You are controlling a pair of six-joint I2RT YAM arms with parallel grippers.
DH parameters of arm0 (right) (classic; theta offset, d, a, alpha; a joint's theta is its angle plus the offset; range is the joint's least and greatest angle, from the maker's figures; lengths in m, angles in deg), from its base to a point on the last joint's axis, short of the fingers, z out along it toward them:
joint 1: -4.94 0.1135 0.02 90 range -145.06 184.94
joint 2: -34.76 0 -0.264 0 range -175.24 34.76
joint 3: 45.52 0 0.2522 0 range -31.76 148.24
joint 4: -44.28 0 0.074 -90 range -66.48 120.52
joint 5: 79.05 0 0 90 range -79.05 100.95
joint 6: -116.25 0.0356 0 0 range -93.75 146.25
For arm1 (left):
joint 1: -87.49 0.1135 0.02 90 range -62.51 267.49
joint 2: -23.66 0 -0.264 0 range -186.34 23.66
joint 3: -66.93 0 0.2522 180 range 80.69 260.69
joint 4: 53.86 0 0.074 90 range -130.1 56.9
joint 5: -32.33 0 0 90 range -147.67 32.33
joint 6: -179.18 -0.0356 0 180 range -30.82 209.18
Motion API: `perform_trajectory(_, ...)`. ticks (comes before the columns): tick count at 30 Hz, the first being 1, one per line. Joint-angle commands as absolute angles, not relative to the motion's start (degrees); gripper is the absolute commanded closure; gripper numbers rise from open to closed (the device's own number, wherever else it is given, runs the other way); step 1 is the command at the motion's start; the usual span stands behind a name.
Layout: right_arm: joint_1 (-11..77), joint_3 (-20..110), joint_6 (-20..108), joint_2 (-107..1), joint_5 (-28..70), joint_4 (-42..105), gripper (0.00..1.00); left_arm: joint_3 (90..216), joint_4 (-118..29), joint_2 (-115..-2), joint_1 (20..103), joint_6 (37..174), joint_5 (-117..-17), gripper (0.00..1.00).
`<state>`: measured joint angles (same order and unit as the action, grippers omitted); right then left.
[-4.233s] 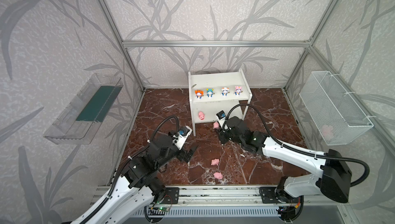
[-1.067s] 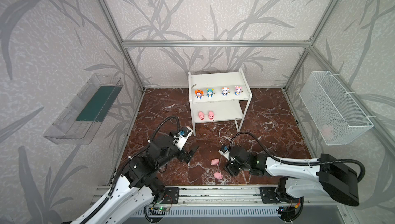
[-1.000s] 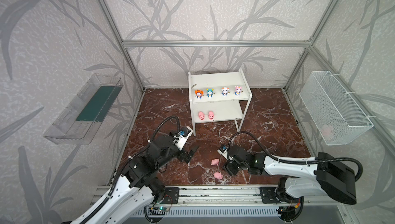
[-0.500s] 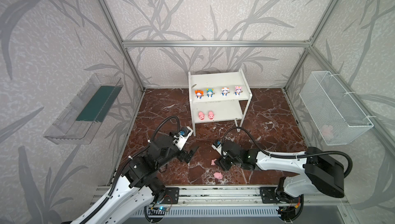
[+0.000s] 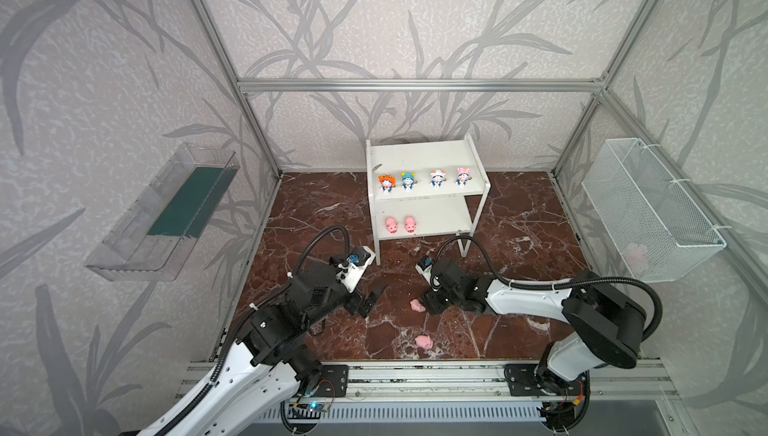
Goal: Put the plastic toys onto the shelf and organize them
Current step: 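Move the right gripper back down to the pink pigs on the floor, then lower the right gripper over a pink pig and close on it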
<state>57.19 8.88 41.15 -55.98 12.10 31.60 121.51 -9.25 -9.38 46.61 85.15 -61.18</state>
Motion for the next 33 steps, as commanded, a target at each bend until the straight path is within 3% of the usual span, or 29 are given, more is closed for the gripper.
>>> perform_trajectory(1, 56.6, 9.0, 41.4, -56.8, 10.2, 28.7, 0.34, 121.2, -9.5, -9.1, 46.4, 84.5, -61.5, 0.01)
perform_trajectory(10, 56.5, 5.5, 42.4, -52.6, 9.1, 29.1, 0.34, 121.2, -9.6, -9.1, 46.4, 84.5, -61.6, 0.01)
perform_trajectory(20, 56.5, -2.9, 37.5, -41.3, 15.6, 35.2, 0.36, 121.3, -9.5, -9.5, 46.4, 84.6, -61.7, 0.01)
perform_trajectory(26, 56.6, -3.4, 33.9, -42.1, 18.9, 35.4, 0.43, 121.4, -9.4, -9.6, 46.4, 84.7, -61.6, 0.01)
perform_trajectory(33, 58.7, 0.0, 34.5, -47.1, 20.1, 35.8, 0.44, 121.5, -9.3, -9.9, 46.4, 84.7, -61.7, 0.01)
